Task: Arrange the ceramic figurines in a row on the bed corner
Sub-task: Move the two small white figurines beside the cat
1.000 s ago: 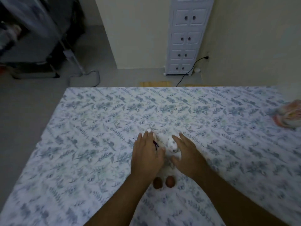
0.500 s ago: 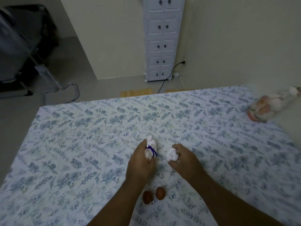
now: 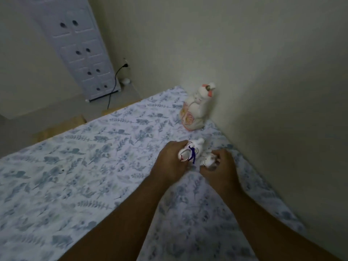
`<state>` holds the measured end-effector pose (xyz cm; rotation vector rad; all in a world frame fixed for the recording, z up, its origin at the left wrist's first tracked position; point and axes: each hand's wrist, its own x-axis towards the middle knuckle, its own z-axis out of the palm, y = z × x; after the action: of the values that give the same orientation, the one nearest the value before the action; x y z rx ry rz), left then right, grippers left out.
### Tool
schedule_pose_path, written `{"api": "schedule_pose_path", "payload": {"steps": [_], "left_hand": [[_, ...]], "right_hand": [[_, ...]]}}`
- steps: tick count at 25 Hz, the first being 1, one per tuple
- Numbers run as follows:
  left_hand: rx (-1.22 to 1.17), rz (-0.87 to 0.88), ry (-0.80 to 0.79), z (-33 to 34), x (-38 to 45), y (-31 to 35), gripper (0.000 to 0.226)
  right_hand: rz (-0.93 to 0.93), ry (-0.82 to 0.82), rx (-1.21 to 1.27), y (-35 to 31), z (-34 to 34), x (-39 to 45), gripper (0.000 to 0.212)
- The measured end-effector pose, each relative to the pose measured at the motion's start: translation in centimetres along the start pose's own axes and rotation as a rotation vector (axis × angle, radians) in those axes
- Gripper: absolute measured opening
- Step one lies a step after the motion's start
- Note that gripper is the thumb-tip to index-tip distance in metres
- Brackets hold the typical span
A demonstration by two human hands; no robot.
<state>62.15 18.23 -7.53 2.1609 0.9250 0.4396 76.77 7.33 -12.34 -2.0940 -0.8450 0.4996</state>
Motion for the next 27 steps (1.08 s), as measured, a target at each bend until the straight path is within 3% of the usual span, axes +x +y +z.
{"api": "schedule_pose_path", "payload": {"steps": [3, 6, 14, 22, 27], "left_hand": [[-0.061, 0.059, -0.018, 3.5, 5.2, 1.8, 0.029], [-0.099, 0.012, -0.019, 6.0, 7.6, 2.1, 0.047], [-0.180, -0.009, 0.066, 6.9, 7.4, 1.4, 0.054], [-0.126, 0.011, 0.052, 6.9, 4.8, 1.1, 0.059], [-0.223, -0.083, 0.106, 3.8, 0.1, 2.6, 0.068]], "right_hand": [[-0.002, 0.053, -0.006, 3.0, -1.7, 2.7, 0.049], [-0.044, 0.072, 0.041, 4.6, -2.3, 3.8, 0.047], [-0.109, 0.097, 0.023, 5.4, -2.3, 3.5, 0.044], [-0.014, 0.096, 0.011, 6.3, -2.3, 1.0, 0.056], [-0.096, 0.168, -0.126, 3.4, -3.1, -1.6, 0.073]]}}
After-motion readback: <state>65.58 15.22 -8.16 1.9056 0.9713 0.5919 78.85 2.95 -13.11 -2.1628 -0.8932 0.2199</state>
